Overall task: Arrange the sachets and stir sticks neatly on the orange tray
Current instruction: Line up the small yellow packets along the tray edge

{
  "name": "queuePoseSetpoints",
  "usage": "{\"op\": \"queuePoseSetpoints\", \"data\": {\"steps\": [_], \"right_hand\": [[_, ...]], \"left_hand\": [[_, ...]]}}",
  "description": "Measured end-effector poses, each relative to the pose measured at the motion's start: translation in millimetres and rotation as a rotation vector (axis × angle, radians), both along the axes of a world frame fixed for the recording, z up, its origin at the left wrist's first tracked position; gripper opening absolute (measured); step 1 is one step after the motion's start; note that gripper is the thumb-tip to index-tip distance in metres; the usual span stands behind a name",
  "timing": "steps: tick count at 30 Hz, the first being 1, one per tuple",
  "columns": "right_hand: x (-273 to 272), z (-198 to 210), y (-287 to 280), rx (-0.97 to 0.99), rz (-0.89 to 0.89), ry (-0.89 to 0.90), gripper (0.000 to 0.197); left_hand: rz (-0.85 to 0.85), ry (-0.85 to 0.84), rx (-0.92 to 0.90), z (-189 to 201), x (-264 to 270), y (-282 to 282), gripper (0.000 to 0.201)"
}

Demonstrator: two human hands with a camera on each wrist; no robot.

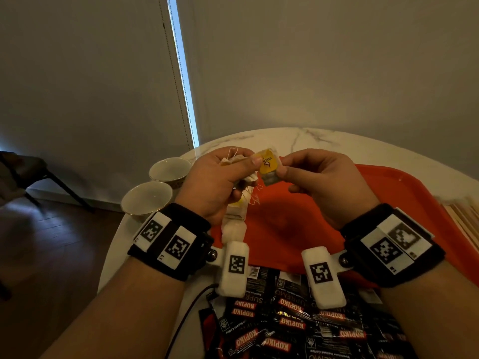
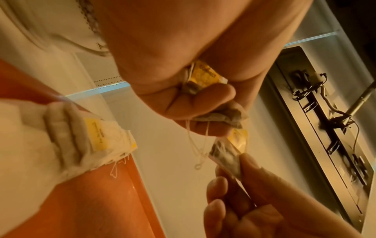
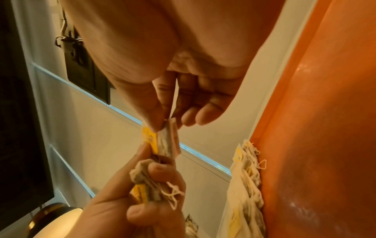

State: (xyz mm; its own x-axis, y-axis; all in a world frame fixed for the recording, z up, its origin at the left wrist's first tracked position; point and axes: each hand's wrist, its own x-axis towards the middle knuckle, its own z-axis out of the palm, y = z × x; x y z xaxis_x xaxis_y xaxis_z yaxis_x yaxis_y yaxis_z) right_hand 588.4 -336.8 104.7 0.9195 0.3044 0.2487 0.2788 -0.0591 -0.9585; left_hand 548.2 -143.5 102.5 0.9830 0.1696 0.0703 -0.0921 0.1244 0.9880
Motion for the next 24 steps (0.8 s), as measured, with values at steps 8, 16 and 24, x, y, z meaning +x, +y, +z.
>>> {"op": "queuePoseSetpoints", "data": {"steps": [8, 16, 24], "right_hand": [[-21, -3, 17, -0.090, 0.125, 0.619, 0.006], [-35, -11, 44, -0.255, 0.195, 0.846, 0.004], [-36, -11, 53, -0.352, 0.140, 0.826, 0.015]], "left_hand": [[0.175, -0.051, -0.167, 12, -4, 4, 0.011], [0.192, -0.038, -0.198, 14, -5, 11, 0.010], [0.197, 0.006, -0.199, 13, -4, 12, 0.008]]}}
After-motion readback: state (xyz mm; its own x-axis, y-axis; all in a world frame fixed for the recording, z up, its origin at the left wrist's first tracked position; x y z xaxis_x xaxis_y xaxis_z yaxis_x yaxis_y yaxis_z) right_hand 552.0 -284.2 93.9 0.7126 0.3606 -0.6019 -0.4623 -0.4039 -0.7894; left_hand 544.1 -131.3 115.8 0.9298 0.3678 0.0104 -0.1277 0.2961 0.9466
